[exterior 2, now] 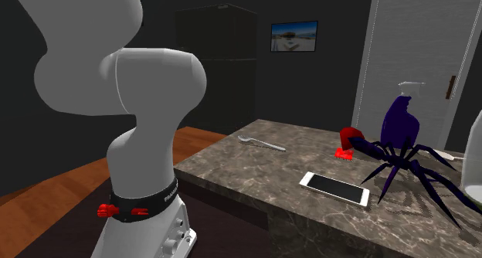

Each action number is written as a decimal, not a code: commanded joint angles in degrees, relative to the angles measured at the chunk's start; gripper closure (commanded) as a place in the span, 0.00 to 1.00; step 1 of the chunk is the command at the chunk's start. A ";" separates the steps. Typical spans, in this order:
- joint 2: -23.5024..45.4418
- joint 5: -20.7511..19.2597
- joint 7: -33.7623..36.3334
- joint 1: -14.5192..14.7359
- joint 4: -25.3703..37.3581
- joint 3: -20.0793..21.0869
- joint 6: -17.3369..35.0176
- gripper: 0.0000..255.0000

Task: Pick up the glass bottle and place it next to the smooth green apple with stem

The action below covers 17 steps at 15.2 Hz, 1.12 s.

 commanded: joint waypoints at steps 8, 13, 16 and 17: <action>-2.01 -2.33 1.18 -1.39 -6.16 -1.77 5.55 1.00; -3.08 -3.78 1.84 -1.64 -9.03 -3.25 8.48 1.00; -3.70 -4.71 2.23 -1.63 -10.58 -4.28 10.20 1.00; -3.91 -5.03 2.36 -1.61 -11.07 -4.65 10.77 1.00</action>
